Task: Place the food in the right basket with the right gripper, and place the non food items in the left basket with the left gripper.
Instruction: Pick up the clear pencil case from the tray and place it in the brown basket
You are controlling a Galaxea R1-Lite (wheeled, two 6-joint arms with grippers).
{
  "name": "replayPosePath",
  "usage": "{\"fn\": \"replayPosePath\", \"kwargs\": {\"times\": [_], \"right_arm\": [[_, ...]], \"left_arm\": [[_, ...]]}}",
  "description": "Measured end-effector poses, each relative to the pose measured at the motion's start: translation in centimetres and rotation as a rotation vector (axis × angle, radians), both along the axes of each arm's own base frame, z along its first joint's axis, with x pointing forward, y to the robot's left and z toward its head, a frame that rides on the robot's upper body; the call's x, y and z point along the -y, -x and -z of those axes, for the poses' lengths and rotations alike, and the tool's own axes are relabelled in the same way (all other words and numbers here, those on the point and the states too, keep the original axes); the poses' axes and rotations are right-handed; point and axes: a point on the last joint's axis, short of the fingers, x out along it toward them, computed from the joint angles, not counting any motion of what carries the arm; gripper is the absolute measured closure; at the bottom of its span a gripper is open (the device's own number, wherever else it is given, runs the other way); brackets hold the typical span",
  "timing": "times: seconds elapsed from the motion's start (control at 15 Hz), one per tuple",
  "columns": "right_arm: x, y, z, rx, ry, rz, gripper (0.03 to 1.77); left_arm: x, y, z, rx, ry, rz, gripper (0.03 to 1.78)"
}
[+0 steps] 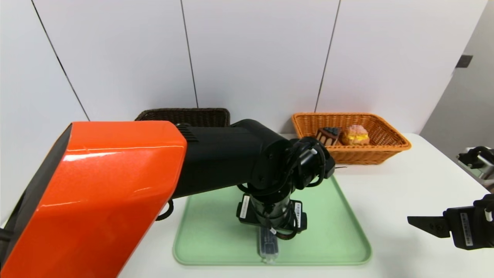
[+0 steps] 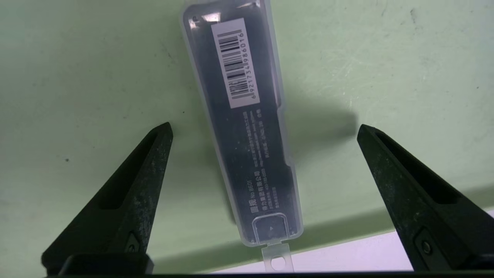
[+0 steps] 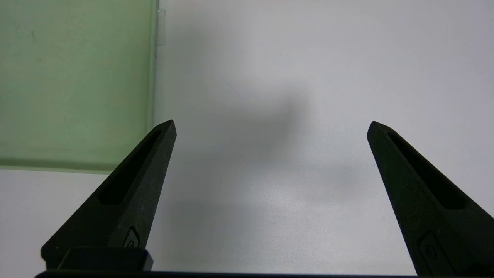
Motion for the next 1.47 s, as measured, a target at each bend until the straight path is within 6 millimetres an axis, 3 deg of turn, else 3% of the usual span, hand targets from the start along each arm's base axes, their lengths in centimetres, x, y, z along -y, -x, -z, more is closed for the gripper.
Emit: {"fn": "replayPosePath", "kwargs": {"times": [0.2,0.4,0.67,0.73,1.0,1.13,1.27,1.47], "right_arm": [[0.1,0.0,0.0,0.002,0.001,0.005,0.09],[0.1,0.2,-0.1,0.006,0.000,0.006,0.09],[0.2,0.3,-0.2,0.012,-0.002,0.006,0.09],[0.2,0.4,-0.2,0.014,-0.003,0.005,0.09],[0.3,0.8,0.0,0.017,-0.004,0.003,0.09],[0.3,1.0,0.0,0.018,-0.004,0.004,0.09],[0.4,1.2,0.1,0.018,-0.005,0.005,0.09],[0.4,1.3,0.2,0.016,-0.004,0.005,0.09]], "left_arm": [[0.1,-0.1,0.1,0.002,0.002,-0.001,0.12],[0.1,-0.1,0.3,-0.002,-0.002,-0.006,0.62],[0.1,-0.1,0.4,-0.006,-0.005,-0.006,1.07],[0.1,-0.1,0.4,-0.007,-0.004,-0.007,1.27],[0.1,0.2,0.0,-0.002,0.007,0.003,1.27],[0.1,0.5,-1.3,0.031,0.049,0.019,1.27],[-0.3,0.6,-3.7,0.096,0.136,0.024,1.27],[-3.0,0.6,-8.6,0.192,0.261,-0.014,1.27]]}}
